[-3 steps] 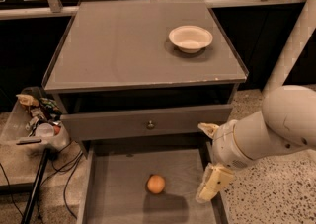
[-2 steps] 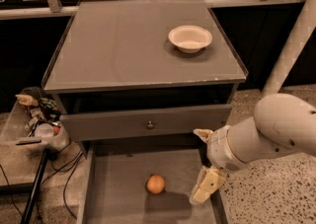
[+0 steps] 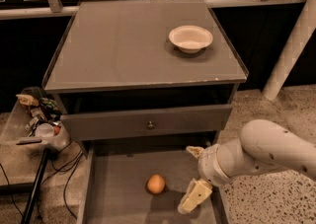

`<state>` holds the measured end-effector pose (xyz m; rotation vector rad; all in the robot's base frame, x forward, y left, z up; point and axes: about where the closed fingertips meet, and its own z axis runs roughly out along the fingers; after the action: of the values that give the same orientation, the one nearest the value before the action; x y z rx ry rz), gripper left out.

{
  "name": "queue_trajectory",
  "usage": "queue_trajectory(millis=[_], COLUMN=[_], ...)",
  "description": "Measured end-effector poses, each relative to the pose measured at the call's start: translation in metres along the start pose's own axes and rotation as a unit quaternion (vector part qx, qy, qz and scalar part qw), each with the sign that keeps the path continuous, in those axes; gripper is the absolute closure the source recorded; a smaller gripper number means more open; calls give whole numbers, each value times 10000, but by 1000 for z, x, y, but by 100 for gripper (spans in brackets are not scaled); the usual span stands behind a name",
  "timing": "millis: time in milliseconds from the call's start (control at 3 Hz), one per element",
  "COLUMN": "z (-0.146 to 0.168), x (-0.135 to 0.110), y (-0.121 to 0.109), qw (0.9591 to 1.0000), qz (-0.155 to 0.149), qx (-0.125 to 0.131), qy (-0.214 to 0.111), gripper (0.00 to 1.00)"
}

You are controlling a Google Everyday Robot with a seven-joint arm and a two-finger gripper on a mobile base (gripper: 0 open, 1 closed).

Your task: Pick orange from middle drawer and place on counter

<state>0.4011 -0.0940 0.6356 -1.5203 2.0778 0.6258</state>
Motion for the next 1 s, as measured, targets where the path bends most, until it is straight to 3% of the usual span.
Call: queue_trajectory(millis=[667,1000], z=[62,73], x=[36,40], y=[-2,-9], qw=[9974,9958], qz=[555,660], qx=[-260,-190], qy=[-378,-605], gripper=[0,0])
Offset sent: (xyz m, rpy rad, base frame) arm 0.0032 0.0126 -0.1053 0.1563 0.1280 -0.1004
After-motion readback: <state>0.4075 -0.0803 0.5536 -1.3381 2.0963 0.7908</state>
